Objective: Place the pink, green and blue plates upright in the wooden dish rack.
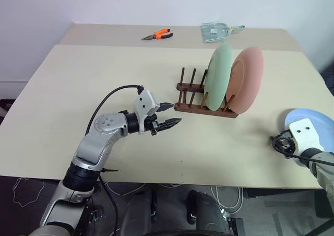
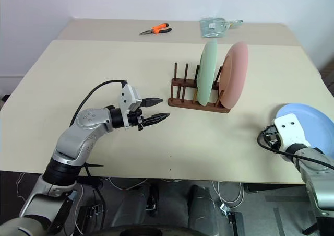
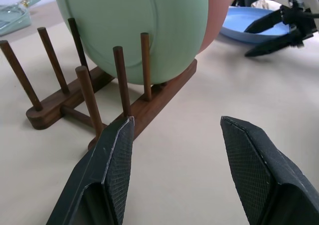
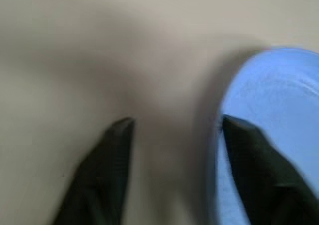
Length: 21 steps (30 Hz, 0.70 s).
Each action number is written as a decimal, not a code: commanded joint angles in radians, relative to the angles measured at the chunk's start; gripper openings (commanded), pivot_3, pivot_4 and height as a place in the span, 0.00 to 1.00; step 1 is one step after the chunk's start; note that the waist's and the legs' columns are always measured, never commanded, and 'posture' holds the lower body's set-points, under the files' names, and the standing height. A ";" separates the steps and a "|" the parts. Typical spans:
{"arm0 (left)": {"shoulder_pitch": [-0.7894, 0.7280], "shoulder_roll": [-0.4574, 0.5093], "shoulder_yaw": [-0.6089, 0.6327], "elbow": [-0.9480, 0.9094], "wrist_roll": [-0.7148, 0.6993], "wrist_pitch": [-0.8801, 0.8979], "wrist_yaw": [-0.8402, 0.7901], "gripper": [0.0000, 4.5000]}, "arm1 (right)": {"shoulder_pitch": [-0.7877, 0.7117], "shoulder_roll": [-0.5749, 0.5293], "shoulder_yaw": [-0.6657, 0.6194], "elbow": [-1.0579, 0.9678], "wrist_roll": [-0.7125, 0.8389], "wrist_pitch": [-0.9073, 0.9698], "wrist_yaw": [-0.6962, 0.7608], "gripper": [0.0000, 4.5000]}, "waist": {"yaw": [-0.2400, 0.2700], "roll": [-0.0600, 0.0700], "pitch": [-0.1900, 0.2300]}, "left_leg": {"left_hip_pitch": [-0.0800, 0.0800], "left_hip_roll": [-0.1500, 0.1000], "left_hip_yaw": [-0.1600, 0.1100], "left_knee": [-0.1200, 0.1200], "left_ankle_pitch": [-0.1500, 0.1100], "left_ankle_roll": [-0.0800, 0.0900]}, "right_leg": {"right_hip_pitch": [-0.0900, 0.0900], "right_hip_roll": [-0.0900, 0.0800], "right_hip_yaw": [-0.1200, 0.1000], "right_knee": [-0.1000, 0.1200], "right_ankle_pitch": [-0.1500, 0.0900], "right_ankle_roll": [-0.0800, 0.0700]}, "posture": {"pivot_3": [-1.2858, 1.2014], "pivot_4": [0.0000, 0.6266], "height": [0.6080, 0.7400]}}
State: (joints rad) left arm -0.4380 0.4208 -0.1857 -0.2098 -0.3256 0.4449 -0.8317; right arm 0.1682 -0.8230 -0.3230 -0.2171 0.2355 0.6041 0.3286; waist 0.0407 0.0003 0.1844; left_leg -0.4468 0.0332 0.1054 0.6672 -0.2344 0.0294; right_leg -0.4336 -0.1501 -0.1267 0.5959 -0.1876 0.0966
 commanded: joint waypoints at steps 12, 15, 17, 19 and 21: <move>0.003 0.007 0.019 -0.023 0.011 -0.027 0.008 0.63 | -0.200 0.060 -0.136 -0.028 -0.048 -0.175 -0.052 0.01 | -0.009 0.001 0.000 | 0.000 0.000 0.001 0.000 0.000 0.000 | -0.001 0.000 0.001 0.001 0.000 0.000 | 0.52 0.24 0.82; 0.007 0.023 0.043 -0.004 0.020 -0.041 0.018 0.63 | -0.403 0.151 -0.239 -0.150 0.187 -0.170 -0.060 0.01 | -0.020 0.002 0.001 | 0.000 0.000 0.001 0.000 0.001 0.000 | -0.001 0.001 0.001 0.002 0.000 0.000 | 0.52 0.24 0.82; 0.008 0.038 0.058 0.020 0.034 -0.062 0.024 0.63 | -0.538 0.192 -0.293 -0.227 0.382 -0.125 -0.070 0.01 | -0.028 0.003 0.001 | 0.000 0.001 0.000 0.000 0.001 0.000 | -0.002 0.002 0.000 0.003 0.000 0.000 | 0.52 0.24 0.82; 0.010 0.051 0.070 0.042 0.043 -0.080 0.030 0.63 | -0.640 0.201 -0.322 -0.276 0.565 -0.062 -0.104 0.01 | -0.027 0.003 0.001 | 0.000 0.001 -0.001 -0.001 0.001 0.000 | -0.002 0.002 0.000 0.004 0.000 0.000 | 0.52 0.24 0.82; 0.010 0.060 0.084 0.059 0.046 -0.095 0.035 0.63 | -0.721 0.192 -0.314 -0.322 0.774 0.002 -0.143 0.01 | -0.026 0.002 0.001 | 0.000 0.001 -0.002 -0.001 0.001 0.000 | -0.001 0.002 -0.001 0.003 0.002 -0.001 | 0.52 0.24 0.82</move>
State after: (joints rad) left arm -0.4248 0.4754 -0.1307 -0.1406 -0.2838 0.3804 -0.8017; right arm -0.5351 -0.6256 -0.6179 -0.4916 0.8582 0.5645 0.2146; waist 0.0151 0.0027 0.1851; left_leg -0.4475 0.0338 0.1036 0.6659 -0.2334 0.0300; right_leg -0.4346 -0.1486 -0.1274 0.5983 -0.1846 0.0969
